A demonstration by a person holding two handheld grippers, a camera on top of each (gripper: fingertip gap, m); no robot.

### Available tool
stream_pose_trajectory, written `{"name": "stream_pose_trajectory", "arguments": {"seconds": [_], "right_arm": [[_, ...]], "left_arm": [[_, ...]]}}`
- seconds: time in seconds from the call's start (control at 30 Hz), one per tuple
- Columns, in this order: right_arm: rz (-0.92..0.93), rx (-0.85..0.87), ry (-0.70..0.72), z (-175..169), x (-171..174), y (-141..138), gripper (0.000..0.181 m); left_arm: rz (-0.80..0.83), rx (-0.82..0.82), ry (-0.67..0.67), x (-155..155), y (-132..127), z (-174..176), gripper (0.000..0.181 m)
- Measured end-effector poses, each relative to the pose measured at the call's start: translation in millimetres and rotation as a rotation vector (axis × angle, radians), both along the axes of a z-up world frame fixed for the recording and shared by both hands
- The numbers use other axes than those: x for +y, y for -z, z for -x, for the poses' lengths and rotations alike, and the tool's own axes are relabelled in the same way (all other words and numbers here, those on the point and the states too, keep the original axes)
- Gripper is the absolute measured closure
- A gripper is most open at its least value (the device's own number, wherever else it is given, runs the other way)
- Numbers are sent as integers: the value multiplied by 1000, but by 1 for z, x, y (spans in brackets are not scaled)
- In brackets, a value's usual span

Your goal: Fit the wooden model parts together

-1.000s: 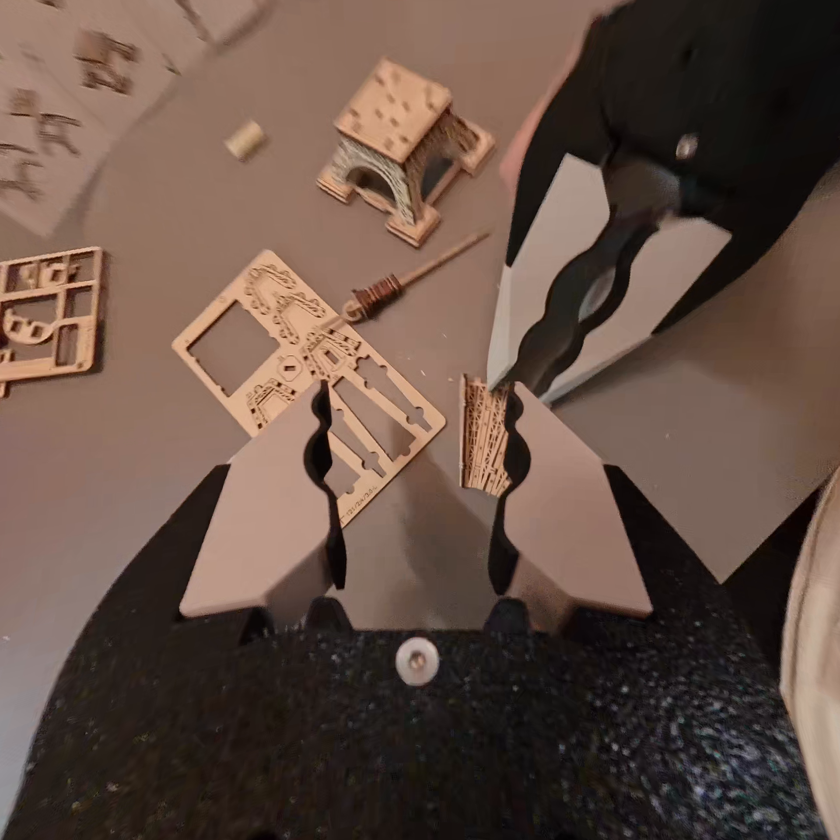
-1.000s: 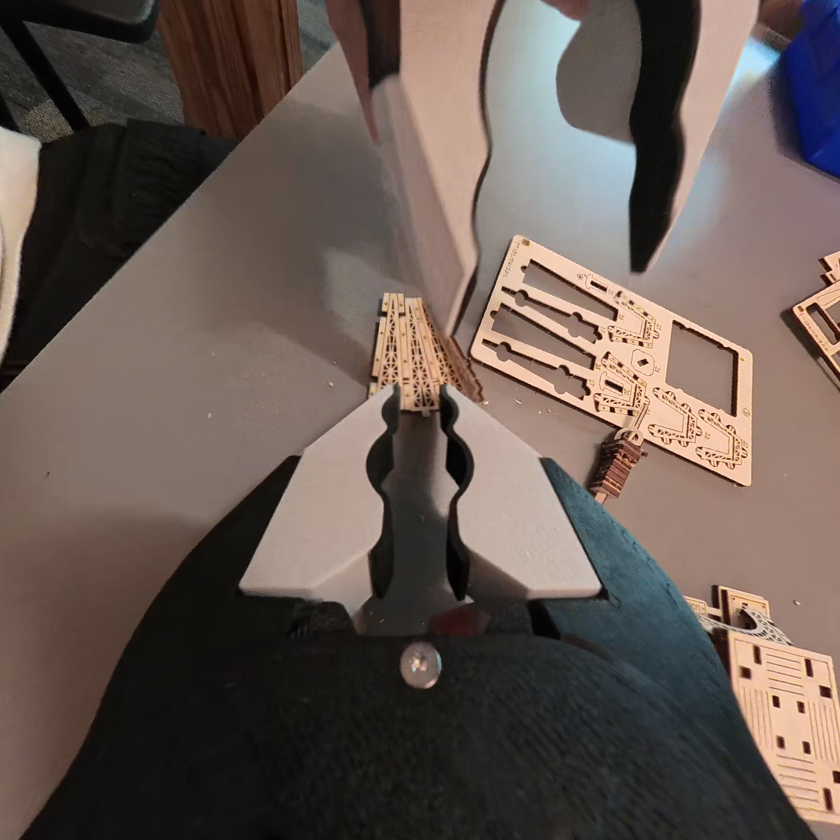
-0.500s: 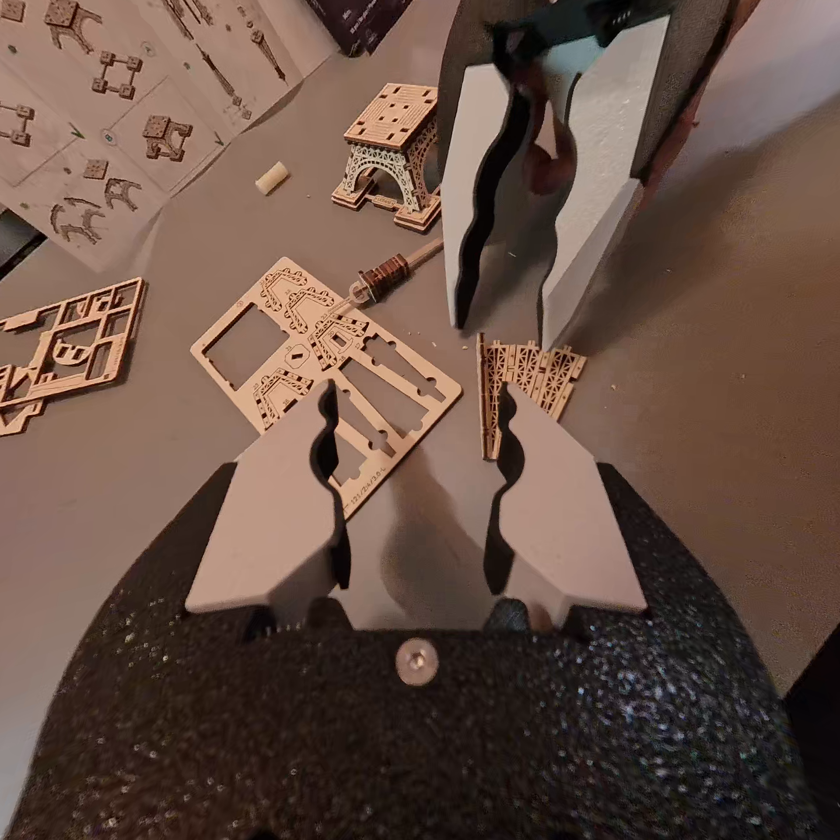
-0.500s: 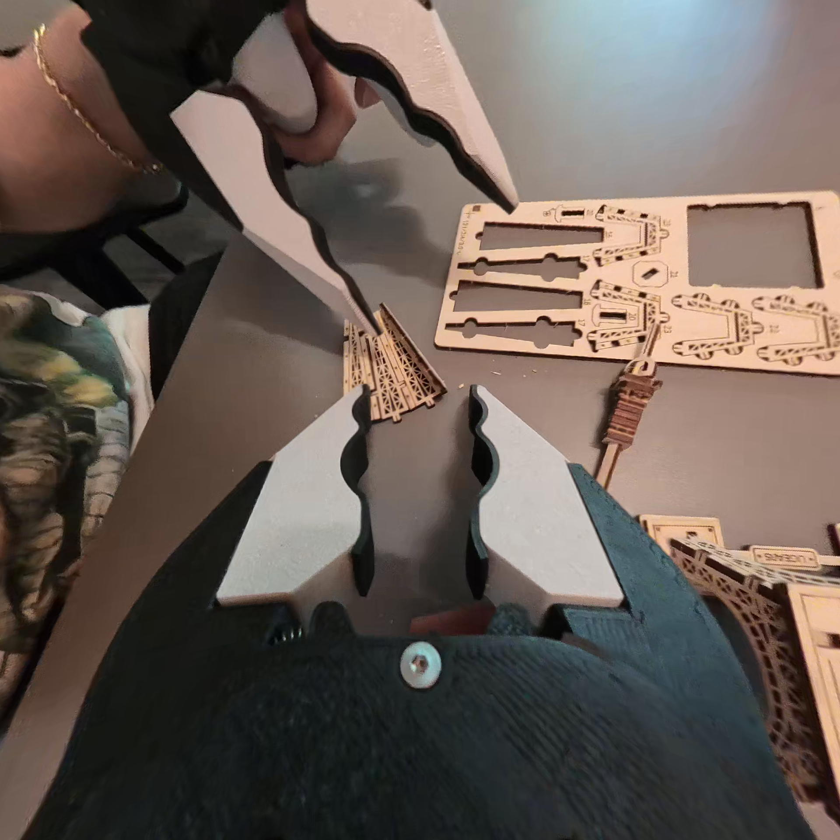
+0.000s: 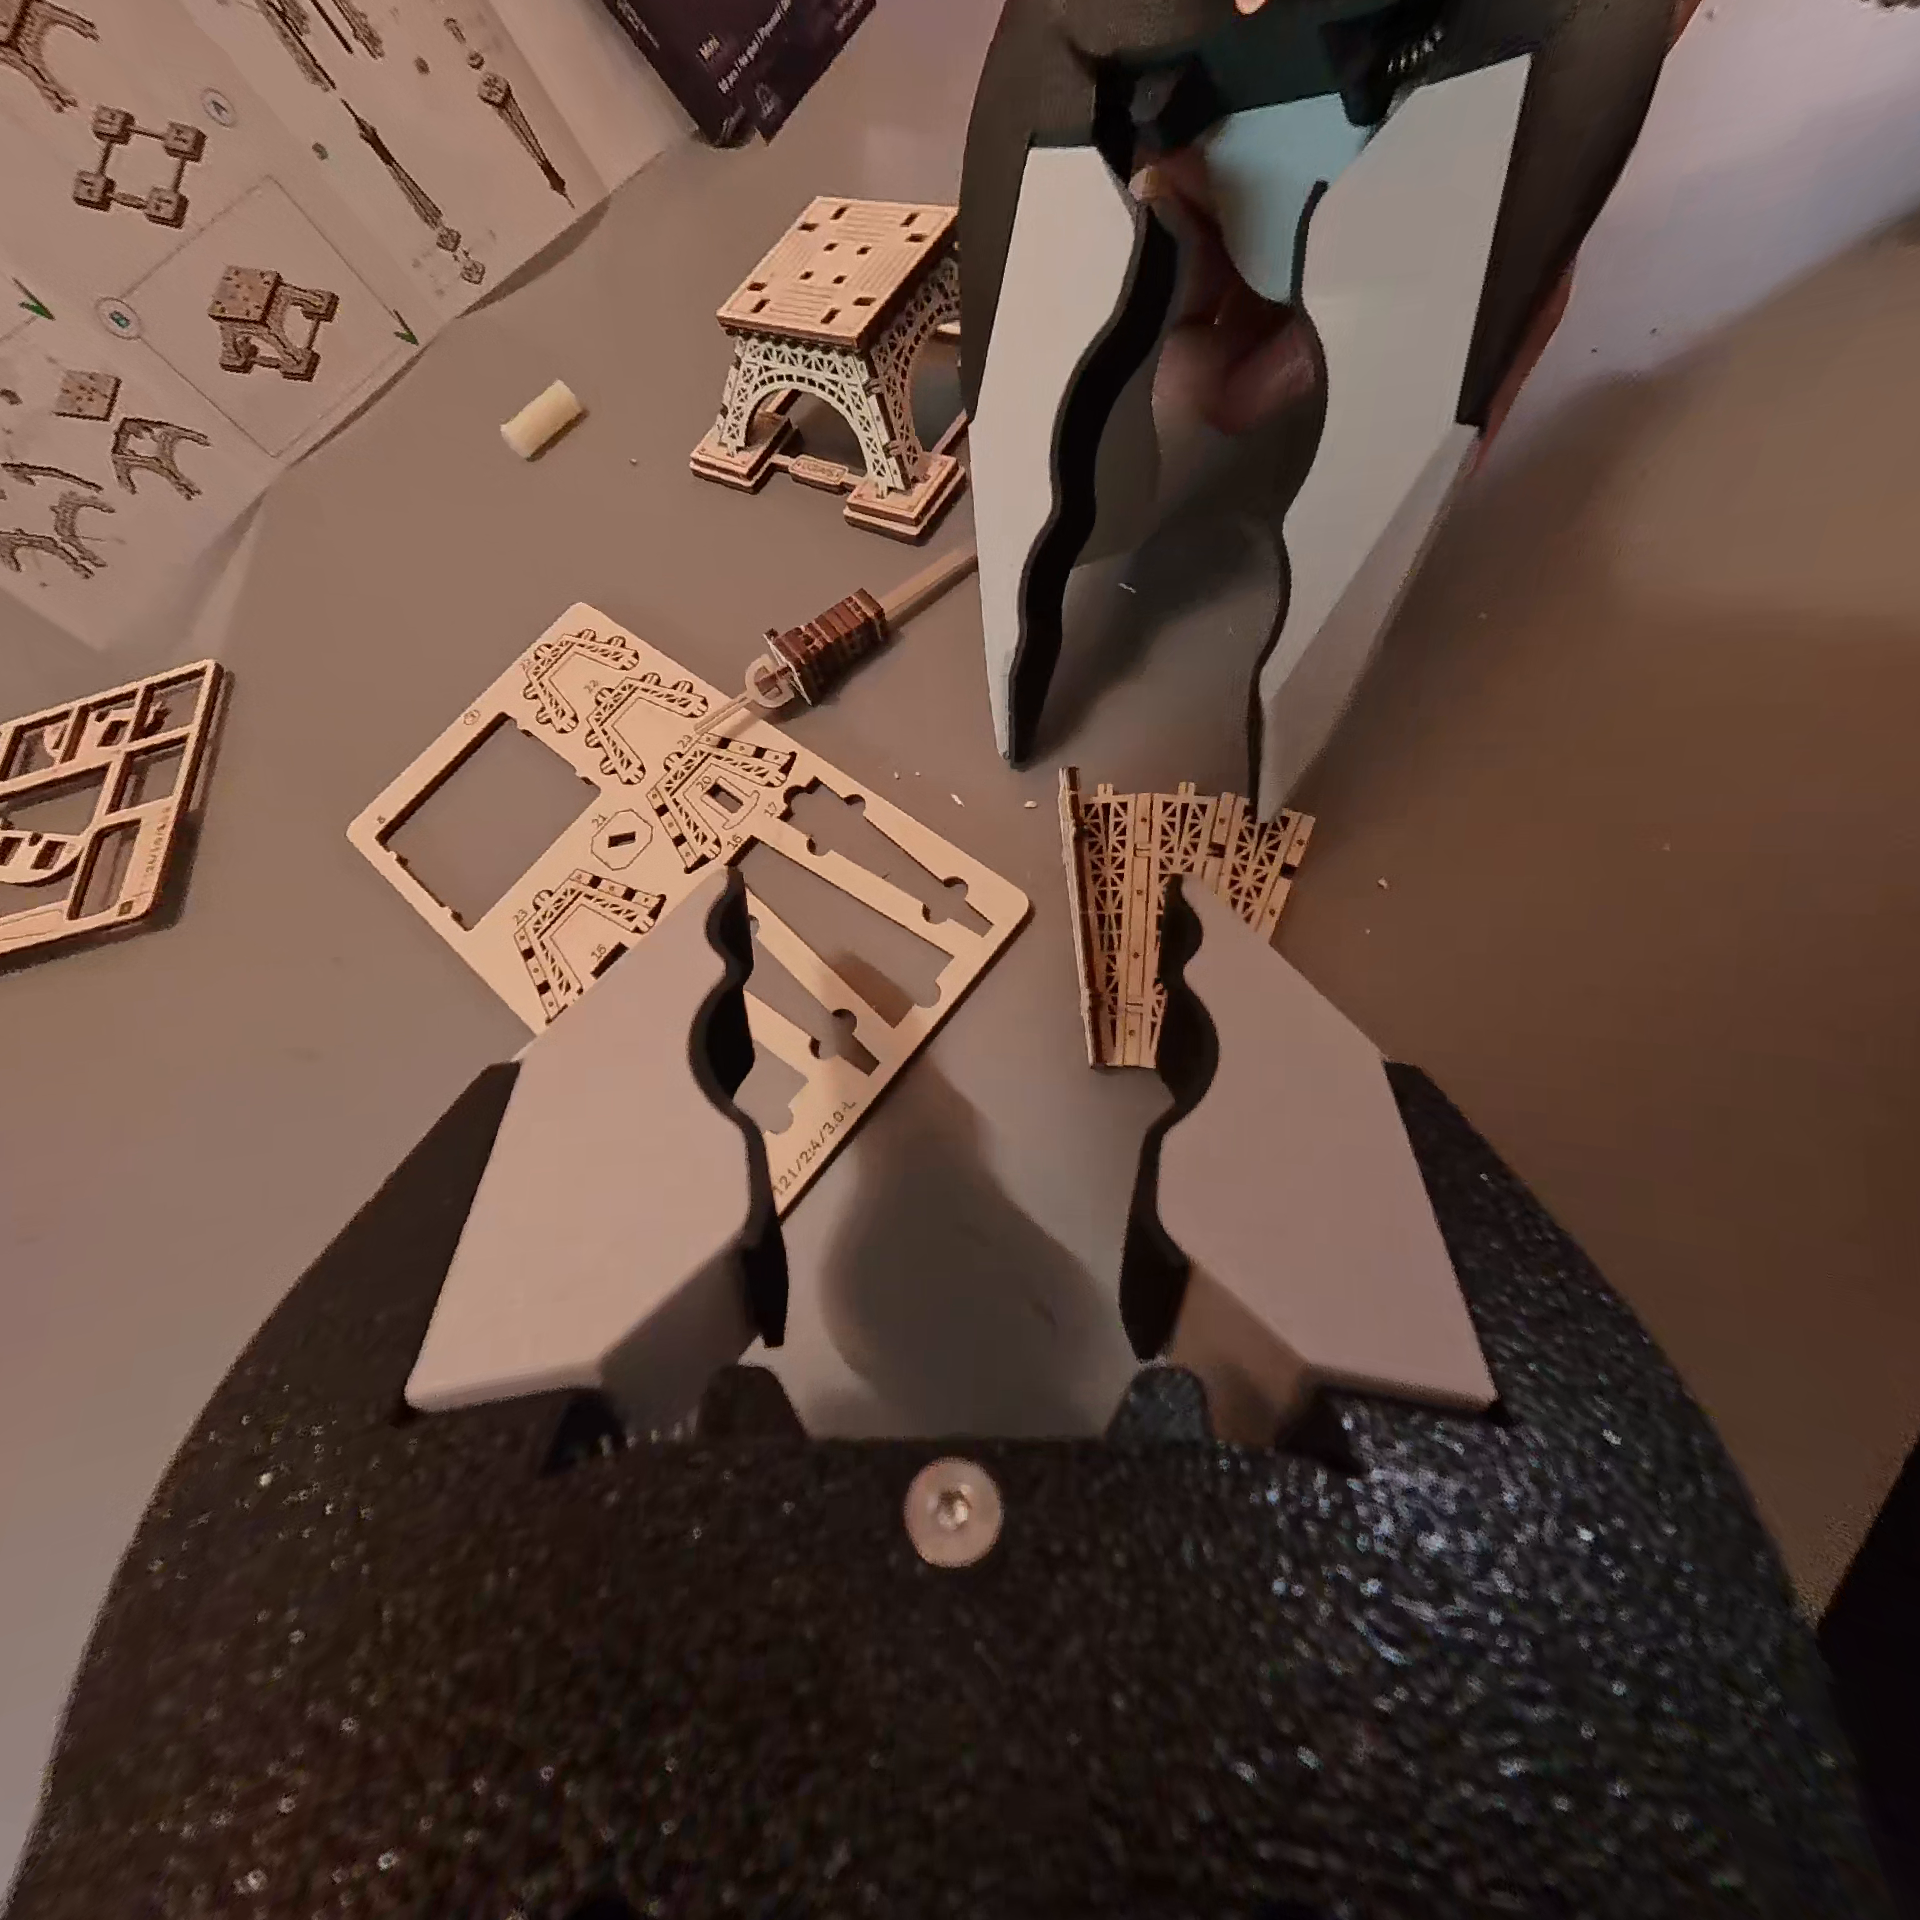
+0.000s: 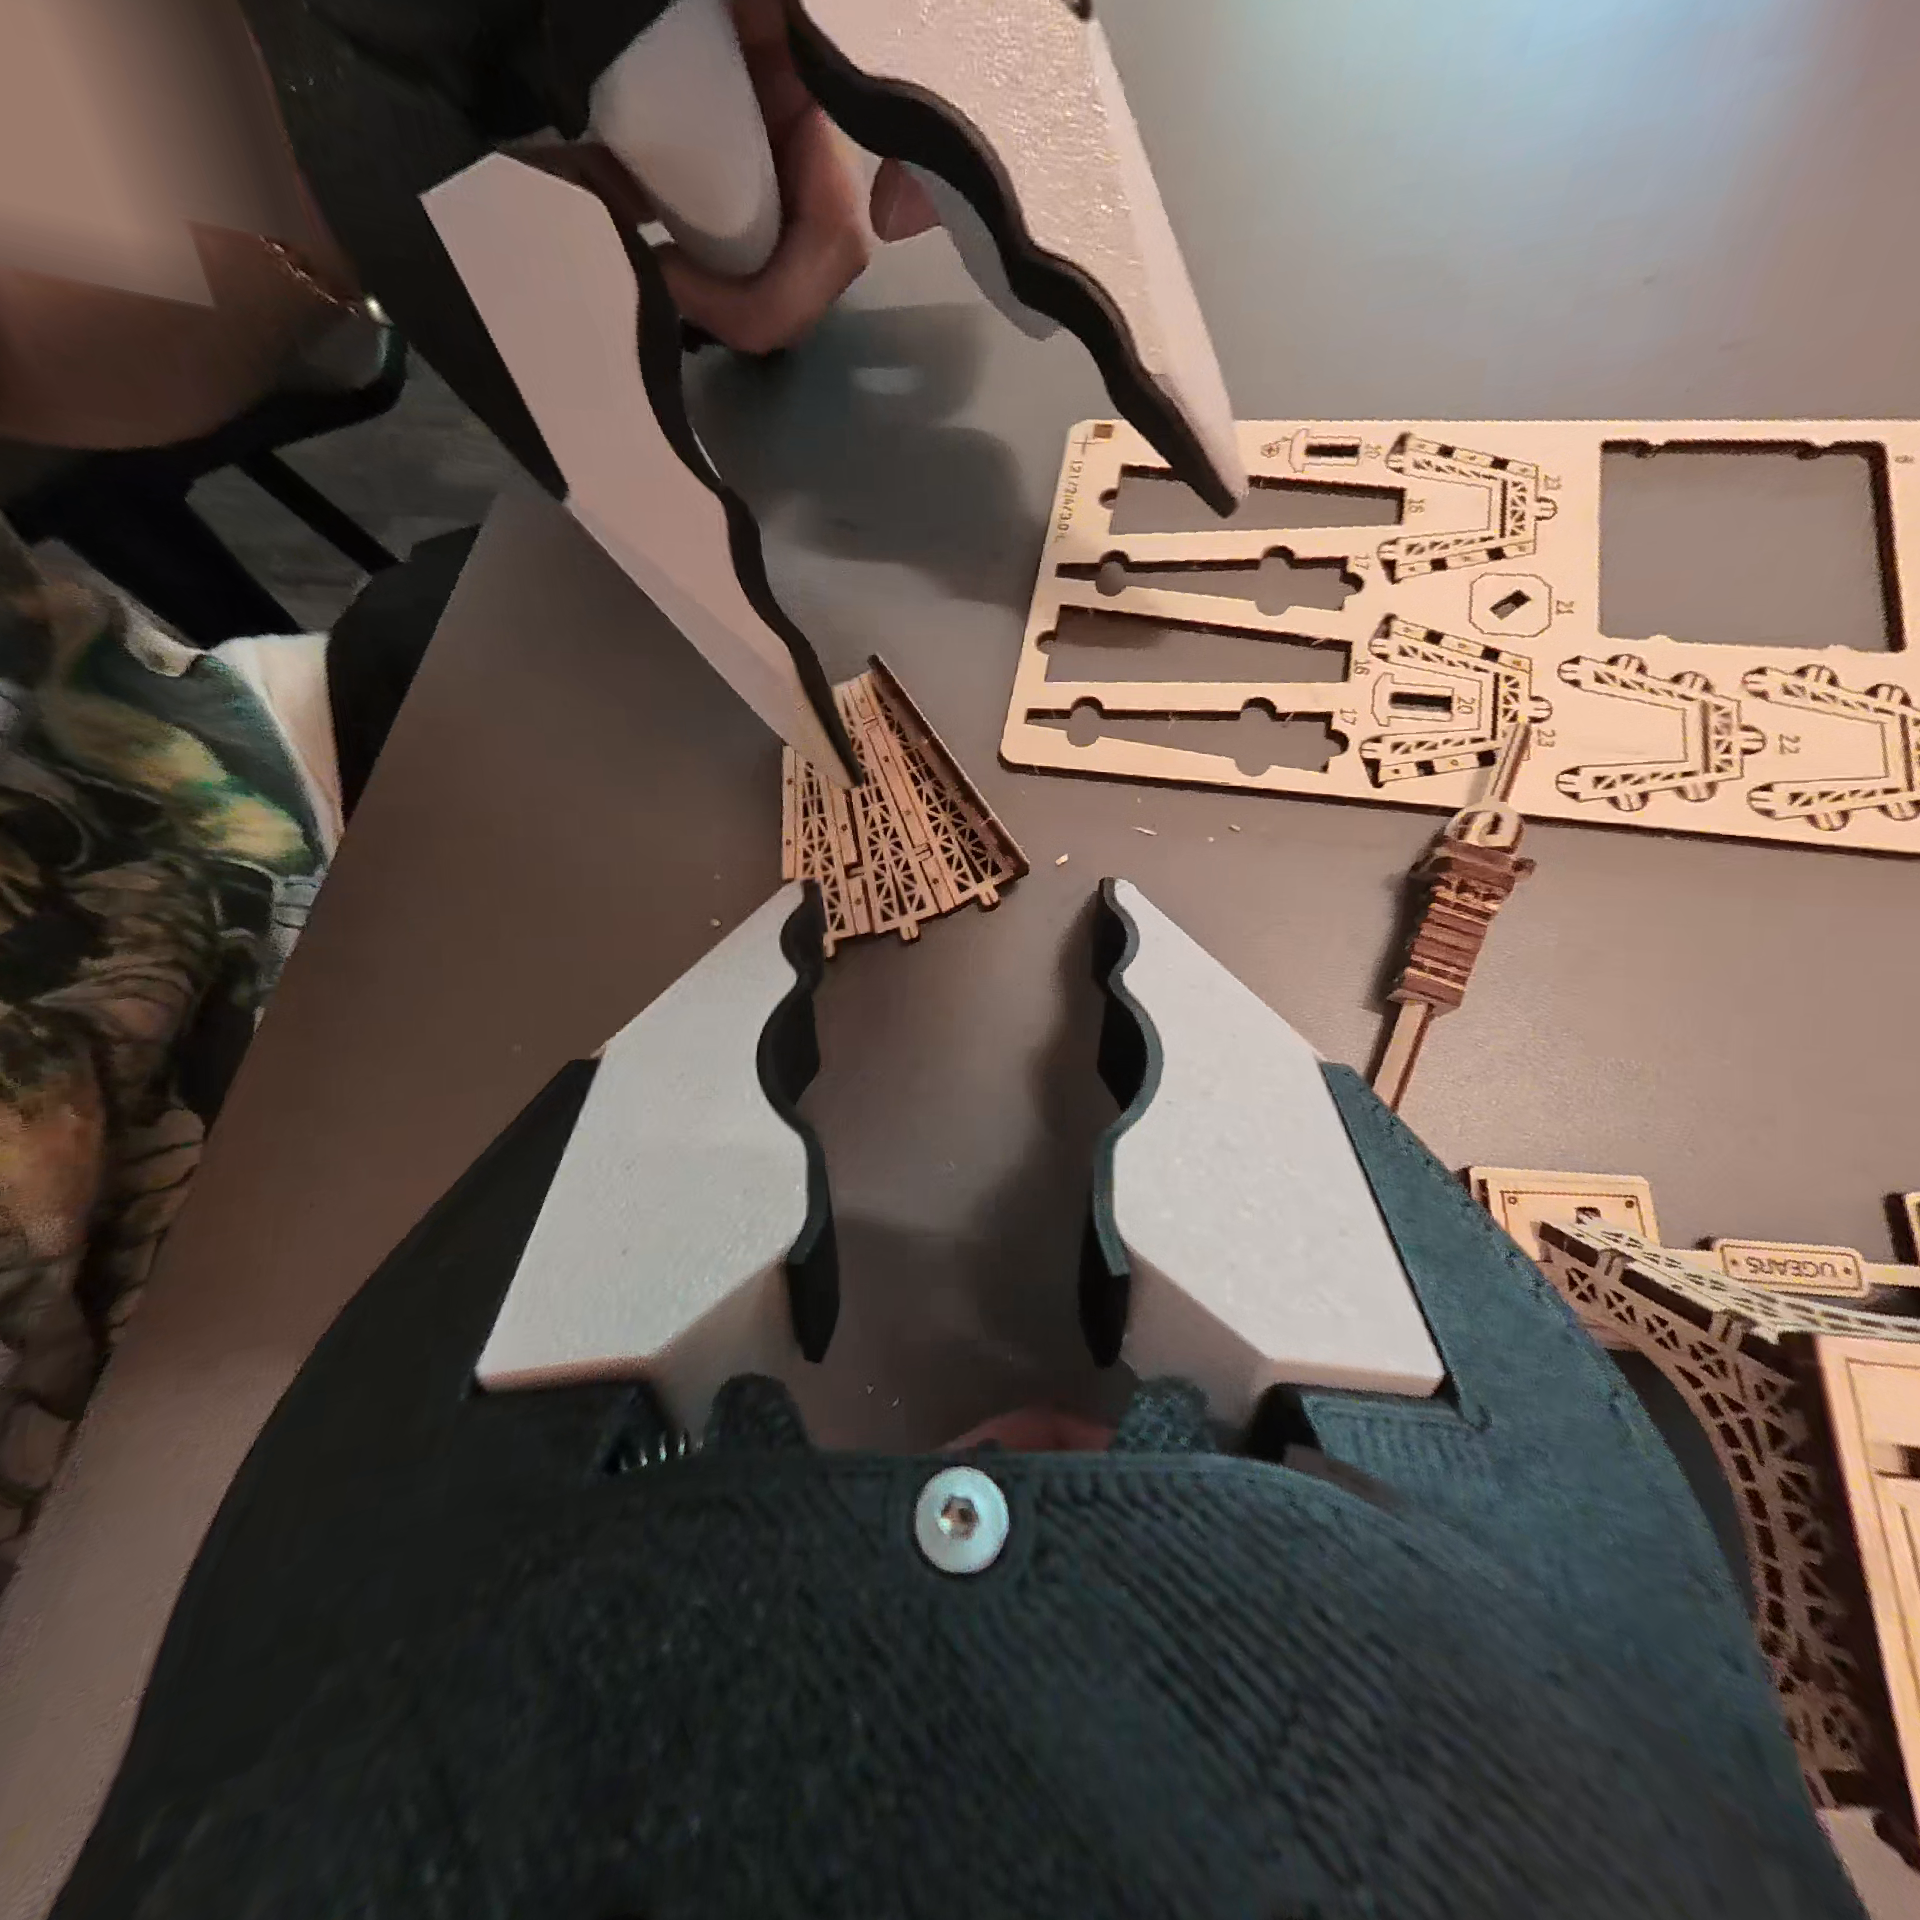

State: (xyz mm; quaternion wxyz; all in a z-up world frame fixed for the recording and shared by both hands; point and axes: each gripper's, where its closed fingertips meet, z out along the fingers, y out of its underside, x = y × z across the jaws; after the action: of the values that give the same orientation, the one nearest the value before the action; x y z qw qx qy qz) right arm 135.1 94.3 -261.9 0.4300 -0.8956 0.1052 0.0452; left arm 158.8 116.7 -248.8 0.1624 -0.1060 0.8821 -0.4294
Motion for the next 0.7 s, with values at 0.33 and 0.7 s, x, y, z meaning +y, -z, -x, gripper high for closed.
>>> {"name": "stream_pose_trajectory", "arguments": {"seconds": [0.33, 0.7], "right_arm": [[151, -149, 124, -14, -10, 2, 104], [174, -63, 290, -22, -13, 4, 104]], "left_arm": [[-38, 38, -43, 16, 7, -11, 101], [-7, 172, 39, 7, 4, -9, 101]]}}
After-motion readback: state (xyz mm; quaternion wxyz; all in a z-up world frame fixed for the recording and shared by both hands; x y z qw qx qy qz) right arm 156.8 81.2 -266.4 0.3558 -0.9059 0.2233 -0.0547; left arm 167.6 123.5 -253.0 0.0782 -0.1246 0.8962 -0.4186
